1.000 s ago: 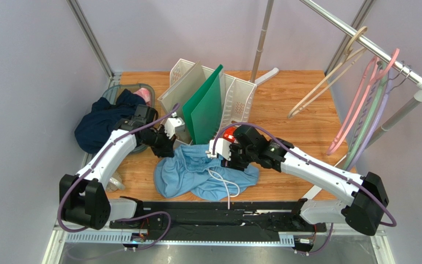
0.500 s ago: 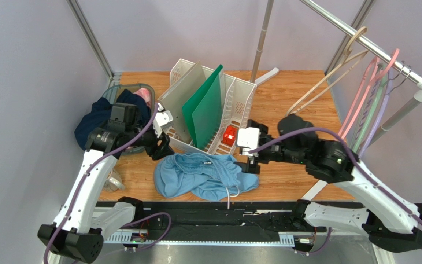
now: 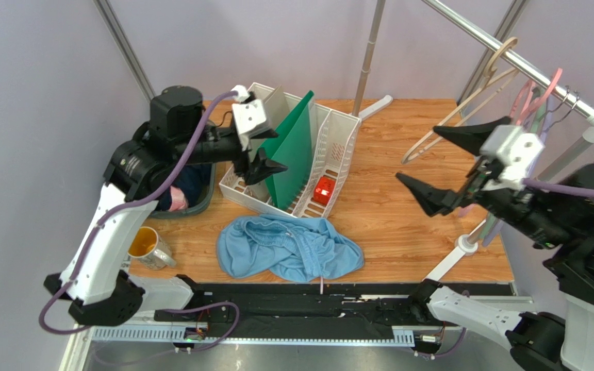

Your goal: Place the shorts on the hanger

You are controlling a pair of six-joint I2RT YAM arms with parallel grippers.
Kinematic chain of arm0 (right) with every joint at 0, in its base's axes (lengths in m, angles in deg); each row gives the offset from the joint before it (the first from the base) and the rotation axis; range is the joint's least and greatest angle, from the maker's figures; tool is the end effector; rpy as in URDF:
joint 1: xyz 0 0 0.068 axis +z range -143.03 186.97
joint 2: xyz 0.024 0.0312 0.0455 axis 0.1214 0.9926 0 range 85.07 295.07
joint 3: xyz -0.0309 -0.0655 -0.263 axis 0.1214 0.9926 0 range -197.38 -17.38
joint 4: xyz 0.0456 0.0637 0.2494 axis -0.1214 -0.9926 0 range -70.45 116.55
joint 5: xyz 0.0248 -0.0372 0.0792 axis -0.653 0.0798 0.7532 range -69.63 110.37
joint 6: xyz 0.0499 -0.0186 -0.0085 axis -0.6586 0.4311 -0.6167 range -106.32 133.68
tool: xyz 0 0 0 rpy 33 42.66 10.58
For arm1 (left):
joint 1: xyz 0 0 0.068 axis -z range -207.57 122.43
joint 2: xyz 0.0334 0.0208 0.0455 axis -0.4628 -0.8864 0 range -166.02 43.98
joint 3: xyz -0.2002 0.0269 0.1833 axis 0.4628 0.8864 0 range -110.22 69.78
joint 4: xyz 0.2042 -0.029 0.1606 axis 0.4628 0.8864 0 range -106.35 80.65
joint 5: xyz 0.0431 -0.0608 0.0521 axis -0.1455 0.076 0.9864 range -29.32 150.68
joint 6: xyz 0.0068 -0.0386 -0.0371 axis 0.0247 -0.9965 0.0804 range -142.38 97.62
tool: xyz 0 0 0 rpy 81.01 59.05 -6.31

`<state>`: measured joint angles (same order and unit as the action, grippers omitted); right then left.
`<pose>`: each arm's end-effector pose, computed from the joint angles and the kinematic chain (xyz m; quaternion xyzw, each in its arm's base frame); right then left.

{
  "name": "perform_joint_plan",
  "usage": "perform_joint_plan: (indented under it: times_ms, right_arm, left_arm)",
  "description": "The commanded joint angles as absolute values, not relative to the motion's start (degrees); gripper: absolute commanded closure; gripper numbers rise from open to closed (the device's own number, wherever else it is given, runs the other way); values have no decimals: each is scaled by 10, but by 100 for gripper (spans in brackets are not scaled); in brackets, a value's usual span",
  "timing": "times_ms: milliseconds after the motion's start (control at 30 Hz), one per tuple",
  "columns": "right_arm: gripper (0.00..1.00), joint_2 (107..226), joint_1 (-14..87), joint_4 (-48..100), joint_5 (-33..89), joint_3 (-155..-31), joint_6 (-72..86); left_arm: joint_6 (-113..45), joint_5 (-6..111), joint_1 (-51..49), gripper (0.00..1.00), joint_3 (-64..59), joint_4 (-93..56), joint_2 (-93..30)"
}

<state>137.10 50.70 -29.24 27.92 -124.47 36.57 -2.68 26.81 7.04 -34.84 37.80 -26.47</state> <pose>0.0388 0.0436 0.5554 -0.4286 0.5680 0.1729 0.6810 0.1517 -0.1289 0.5140 0.5063 0.6209 -0.3078 0.5132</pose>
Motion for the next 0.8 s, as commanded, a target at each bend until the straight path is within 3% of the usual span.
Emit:
perform_joint_plan:
  times_ms: [0,167,333,533,767]
  right_arm:
    - [5,1362,405,-250,302,-1290,255]
    - [6,1310,281,-213,297,-1262,181]
    - [7,1260,187,-201,301,-1228,140]
    - [7,1215,122,-182,322,-1184,86]
    - [7,1210,97,-172,294,-1192,77]
  left_arm:
    - [-139,327,151,20,-439,302,-349]
    - [-189,446,262,14,-513,250,-448]
    - [-190,561,353,17,-580,205,-537]
    - [-221,655,373,24,-654,167,-630]
    - [-231,645,378,28,-707,166,-714]
